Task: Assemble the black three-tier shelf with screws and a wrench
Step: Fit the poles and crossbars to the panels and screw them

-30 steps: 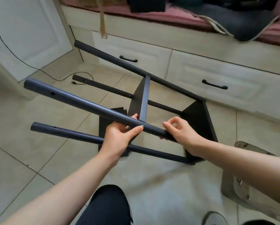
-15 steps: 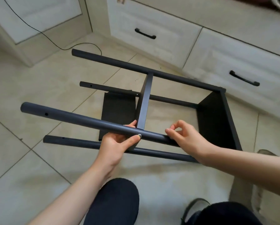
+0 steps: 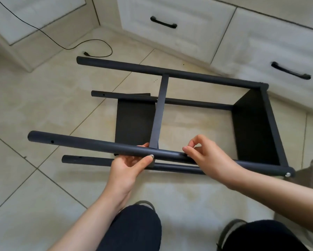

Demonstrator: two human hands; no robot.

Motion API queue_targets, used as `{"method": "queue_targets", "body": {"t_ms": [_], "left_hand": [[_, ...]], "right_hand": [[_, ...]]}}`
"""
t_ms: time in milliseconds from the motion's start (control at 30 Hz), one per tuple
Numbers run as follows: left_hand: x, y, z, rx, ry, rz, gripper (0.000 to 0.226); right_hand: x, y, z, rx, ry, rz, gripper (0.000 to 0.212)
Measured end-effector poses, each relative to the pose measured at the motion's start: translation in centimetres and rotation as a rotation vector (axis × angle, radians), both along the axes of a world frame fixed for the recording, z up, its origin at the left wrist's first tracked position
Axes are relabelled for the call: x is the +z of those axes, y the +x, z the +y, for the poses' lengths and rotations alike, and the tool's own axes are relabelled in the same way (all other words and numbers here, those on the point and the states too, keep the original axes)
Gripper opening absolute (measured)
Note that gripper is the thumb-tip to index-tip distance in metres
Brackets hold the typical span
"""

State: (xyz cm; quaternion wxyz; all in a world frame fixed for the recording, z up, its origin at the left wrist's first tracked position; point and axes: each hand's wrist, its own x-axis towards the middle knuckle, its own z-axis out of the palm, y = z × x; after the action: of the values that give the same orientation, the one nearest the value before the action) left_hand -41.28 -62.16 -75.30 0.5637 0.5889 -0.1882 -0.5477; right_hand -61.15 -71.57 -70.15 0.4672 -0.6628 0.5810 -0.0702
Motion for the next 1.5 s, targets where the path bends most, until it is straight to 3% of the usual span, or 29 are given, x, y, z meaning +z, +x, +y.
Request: {"method": "queue_targets", "body": {"t_ms": [133,233,300,433,500,600,700,767,833,933,1033,1200,1333,1500], "left_hand": [[0.0,0.4,0.5,-0.003,0.057,-0.05,0.045],[0.9,0.7,0.6,-0.107,0.166,-0.273,0.037],[1.7,1.1,0.6,-0.166,0.254,-0.491,0.043],[3.2,1.6,0.4,-0.266,0.444,-1.142,0.071],[4.1,1.5,0.1,-0.303,0.478,-1.339,0.077],[5.3,1.7,-0.3,-0.371,0.387,-1.608,0.069],[6.4,1.9,-1.4,-0.417,0.028,-1.813,0.057],[6.8,1.9,-2.6,-0.549,-0.063,-1.87,0.056],[7.0,2.2,-4.1,-0.757,0.013,-1.861,0.08],[6.9,4.0,-7.3,-1.042,0.093,-1.82,0.123],[6.3,5.0,-10.1,-1.283,-0.069,-1.894,0.138],[5.6,4.8,-12.6,-1.525,-0.166,-1.836,0.138],[5.7,4.3,-13.1,-1.534,-0.132,-1.814,0.138],[5.9,4.2,-13.1,-1.537,-0.081,-1.746,0.108]], "right_hand": [[-0.4,0.4,0.4,0.011,0.005,-0.008,0.021],[-0.3,0.4,0.4,0.001,0.013,-0.031,0.021],[0.0,0.4,0.0,0.035,0.018,-0.006,0.02],[0.4,0.9,-0.8,0.085,0.061,0.038,0.018],[0.6,1.2,-1.4,0.095,0.04,0.055,0.017],[0.9,1.5,-2.8,0.104,-0.05,0.07,0.014],[1.5,2.1,-5.0,0.073,-0.105,0.041,0.01],[2.0,2.6,-7.0,0.049,-0.148,0.019,0.007],[2.4,3.3,-9.1,0.052,-0.201,-0.004,0.006],[2.9,4.4,-12.9,0.08,-0.276,0.019,0.032],[3.0,5.7,-16.5,0.117,-0.373,0.116,0.044],[1.6,7.1,-21.4,0.348,-0.573,0.352,0.035],[1.0,8.1,-23.7,0.543,-0.569,0.468,0.031],[1.7,8.9,-24.6,0.675,-0.602,0.549,0.052]]}}
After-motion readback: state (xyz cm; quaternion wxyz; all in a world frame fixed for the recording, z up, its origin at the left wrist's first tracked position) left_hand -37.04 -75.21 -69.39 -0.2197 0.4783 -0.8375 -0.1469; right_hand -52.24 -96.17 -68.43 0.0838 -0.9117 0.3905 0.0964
